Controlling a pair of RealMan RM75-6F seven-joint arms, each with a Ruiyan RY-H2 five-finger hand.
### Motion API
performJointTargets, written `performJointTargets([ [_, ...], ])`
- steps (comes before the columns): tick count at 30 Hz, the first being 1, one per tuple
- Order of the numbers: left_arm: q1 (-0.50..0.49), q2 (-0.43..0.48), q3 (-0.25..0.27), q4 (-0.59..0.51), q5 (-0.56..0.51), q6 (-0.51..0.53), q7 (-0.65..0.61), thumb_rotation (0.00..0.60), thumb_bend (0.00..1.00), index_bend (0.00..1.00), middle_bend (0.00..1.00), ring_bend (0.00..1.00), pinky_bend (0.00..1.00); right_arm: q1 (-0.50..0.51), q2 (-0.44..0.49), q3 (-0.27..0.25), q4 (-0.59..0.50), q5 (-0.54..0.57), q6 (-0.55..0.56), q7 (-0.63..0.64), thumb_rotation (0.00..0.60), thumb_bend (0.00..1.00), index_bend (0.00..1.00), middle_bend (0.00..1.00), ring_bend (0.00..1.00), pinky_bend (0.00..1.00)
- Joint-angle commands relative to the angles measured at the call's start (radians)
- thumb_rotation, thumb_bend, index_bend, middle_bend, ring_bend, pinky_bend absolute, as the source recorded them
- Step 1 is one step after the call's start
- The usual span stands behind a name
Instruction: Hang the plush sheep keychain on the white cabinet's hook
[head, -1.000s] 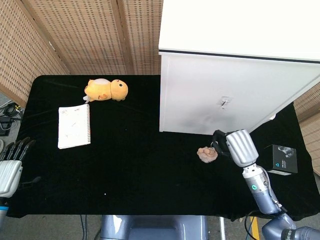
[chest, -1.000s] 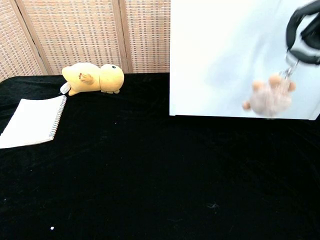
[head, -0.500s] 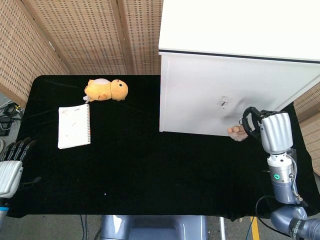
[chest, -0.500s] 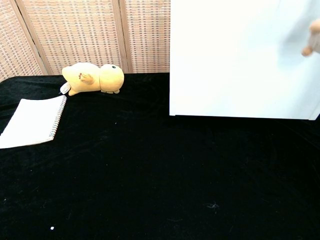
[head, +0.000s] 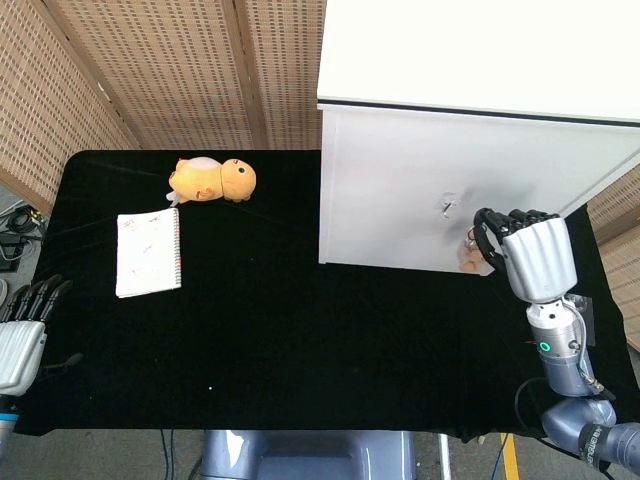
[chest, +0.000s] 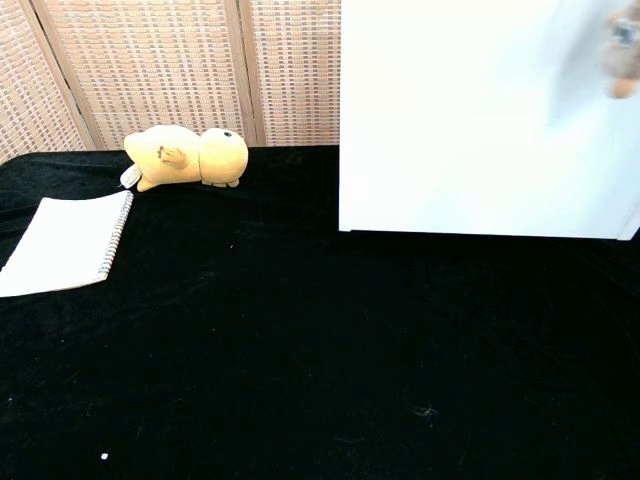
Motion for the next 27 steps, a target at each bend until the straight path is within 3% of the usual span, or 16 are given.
performJointTargets([
  [1,-0.002,-0.001,0.0,0.001,-0.002,-0.003,0.002,0.6,0.0,0.0,0.0,0.0,0.0,0.027,-0.005,0.0,-0.005,-0.013,-0.024,-0.04,0.6,0.62,0.72,0.92,0.89,1.0],
  [27,-0.005,-0.002,-0.002,0.002,-0.01,-0.008,0.005,0.6,0.0,0.0,0.0,0.0,0.0,0.092,-0.026,0.003,-0.029,0.066,-0.138,-0.174,0.6,0.62,0.73,0.92,0.89,1.0],
])
